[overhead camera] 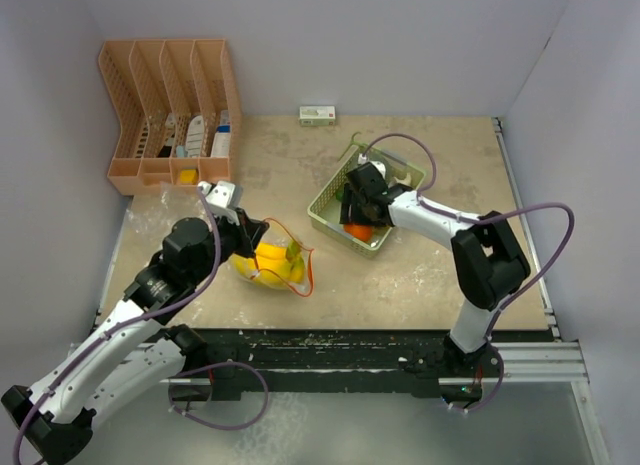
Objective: Place the food in the zip-top bag and seal the zipper
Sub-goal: Pick up the fake fruit from the bin.
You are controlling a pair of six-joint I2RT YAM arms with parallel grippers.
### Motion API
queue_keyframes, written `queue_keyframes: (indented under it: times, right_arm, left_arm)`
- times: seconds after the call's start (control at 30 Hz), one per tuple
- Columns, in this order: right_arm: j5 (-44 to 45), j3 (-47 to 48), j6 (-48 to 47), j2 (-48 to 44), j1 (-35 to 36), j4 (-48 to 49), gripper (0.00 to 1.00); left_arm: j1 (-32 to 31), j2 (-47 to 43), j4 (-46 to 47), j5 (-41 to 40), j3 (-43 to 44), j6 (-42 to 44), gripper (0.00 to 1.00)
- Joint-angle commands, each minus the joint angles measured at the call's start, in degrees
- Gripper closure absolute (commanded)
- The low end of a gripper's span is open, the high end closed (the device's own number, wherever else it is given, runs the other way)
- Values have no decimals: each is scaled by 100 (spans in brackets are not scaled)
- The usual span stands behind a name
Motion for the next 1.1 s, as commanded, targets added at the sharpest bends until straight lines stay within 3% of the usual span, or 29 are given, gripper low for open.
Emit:
queue_keyframes:
  times: [0.0, 0.3, 0.53, 0.67, 1.07]
  right_arm:
    - [-137, 145, -178, -542, -3, 281, 92]
    - [-2, 172, -575, -1487, -4, 291, 95]
    - [-1102, -229, -811, -2698, 98, 581, 99]
    - [-1315, -289, -743, -3212, 432, 585, 99]
    - [-1485, -215, -384, -2636, 1968, 1481, 100]
  left_arm:
    - [-2, -51, 360, -108, 45, -12, 100]
    - [-3, 286, 480, -144, 9, -36, 100]
    - [5, 805, 685, -117, 162, -18, 100]
    - [-2, 1079, 755, -83, 291, 26, 100]
    - [-2, 1096, 644, -28, 469, 52, 100]
